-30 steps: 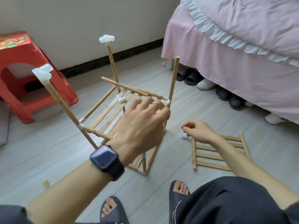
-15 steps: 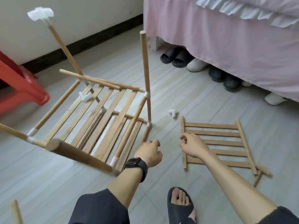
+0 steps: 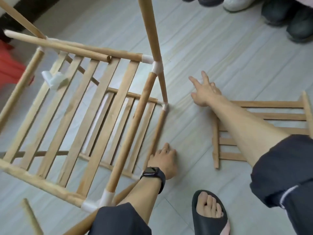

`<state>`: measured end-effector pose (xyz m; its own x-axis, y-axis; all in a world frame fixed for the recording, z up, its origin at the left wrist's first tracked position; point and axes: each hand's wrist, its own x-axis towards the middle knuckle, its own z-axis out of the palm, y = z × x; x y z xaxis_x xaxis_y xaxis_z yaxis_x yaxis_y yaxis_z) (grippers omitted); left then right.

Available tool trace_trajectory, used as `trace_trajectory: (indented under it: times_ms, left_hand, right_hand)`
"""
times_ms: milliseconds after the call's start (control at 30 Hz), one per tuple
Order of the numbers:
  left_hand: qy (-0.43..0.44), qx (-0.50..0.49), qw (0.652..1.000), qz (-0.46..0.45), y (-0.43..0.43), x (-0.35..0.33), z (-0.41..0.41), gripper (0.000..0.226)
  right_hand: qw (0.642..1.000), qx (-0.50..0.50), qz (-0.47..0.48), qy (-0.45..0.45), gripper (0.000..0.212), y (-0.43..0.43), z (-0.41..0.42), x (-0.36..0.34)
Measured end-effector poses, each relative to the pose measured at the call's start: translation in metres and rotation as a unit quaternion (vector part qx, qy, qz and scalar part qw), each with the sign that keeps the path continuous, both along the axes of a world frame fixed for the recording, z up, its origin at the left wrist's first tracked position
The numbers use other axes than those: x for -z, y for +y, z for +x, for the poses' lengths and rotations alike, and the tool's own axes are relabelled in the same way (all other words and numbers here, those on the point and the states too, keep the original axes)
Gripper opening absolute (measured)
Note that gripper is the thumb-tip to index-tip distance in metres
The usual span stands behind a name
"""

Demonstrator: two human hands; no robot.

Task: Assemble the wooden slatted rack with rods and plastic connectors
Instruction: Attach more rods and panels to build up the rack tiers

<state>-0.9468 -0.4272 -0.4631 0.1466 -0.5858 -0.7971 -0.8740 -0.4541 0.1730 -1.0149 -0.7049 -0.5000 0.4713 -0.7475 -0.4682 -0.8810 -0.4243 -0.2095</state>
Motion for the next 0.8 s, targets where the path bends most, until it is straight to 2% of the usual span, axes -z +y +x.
trace_trajectory:
  times_ms: [67, 133, 200, 267, 300, 333, 367, 400, 467, 567, 667, 733, 800]
  left_hand:
    - [0.004, 0.008, 1.000, 0.000, 0.001, -0.002, 0.001, 0.049]
    - [0.006, 0.007, 1.000, -0.006, 0.002, -0.003, 0.000, 0.047]
    - [0.022, -0.021, 1.000, -0.009, 0.003, -0.004, 0.000, 0.047]
    - [0.063, -0.098, 0.993, -0.029, 0.004, -0.010, -0.001, 0.051]
    - [0.088, -0.149, 0.983, -0.055, 0.003, -0.017, -0.003, 0.055]
    - [0.114, -0.205, 0.967, -0.096, 0.003, -0.026, -0.006, 0.058]
    - [0.143, -0.259, 0.944, -0.147, 0.004, -0.039, -0.010, 0.059]
    - [0.176, -0.300, 0.916, -0.202, 0.004, -0.055, -0.015, 0.058]
    - [0.227, -0.329, 0.864, -0.307, 0.008, -0.094, -0.024, 0.052]
    - [0.257, -0.292, 0.813, -0.432, 0.017, -0.158, -0.036, 0.040]
    - [0.250, -0.254, 0.768, -0.532, 0.027, -0.222, -0.043, 0.025]
    - [0.235, -0.245, 0.735, -0.587, 0.033, -0.262, -0.043, 0.020]
    - [0.225, -0.261, 0.705, -0.619, 0.039, -0.303, -0.040, 0.018]
  right_hand:
    - [0.999, -0.017, -0.014, 0.029, 0.052, 0.002, 0.006, 0.013]
    - [0.997, -0.009, -0.068, 0.021, 0.036, 0.023, 0.004, 0.020]
    - [0.997, 0.010, -0.049, -0.052, 0.028, 0.056, -0.004, 0.022]
    - [0.974, 0.118, 0.061, -0.184, 0.025, 0.095, -0.017, 0.008]
    - [0.929, 0.217, 0.144, -0.264, 0.026, 0.115, -0.026, -0.006]
    - [0.860, 0.302, 0.229, -0.342, 0.025, 0.132, -0.036, -0.026]
    - [0.796, 0.355, 0.283, -0.402, 0.024, 0.149, -0.050, -0.048]
    - [0.753, 0.376, 0.313, -0.439, 0.025, 0.162, -0.064, -0.072]
    - [0.732, 0.358, 0.327, -0.479, 0.032, 0.184, -0.087, -0.121]
    - [0.743, 0.306, 0.302, -0.512, 0.040, 0.202, -0.104, -0.194]
    - [0.743, 0.247, 0.301, -0.545, 0.035, 0.212, -0.107, -0.263]
    - [0.726, 0.197, 0.320, -0.576, 0.023, 0.217, -0.109, -0.305]
    - [0.707, 0.157, 0.330, -0.605, 0.026, 0.223, -0.109, -0.346]
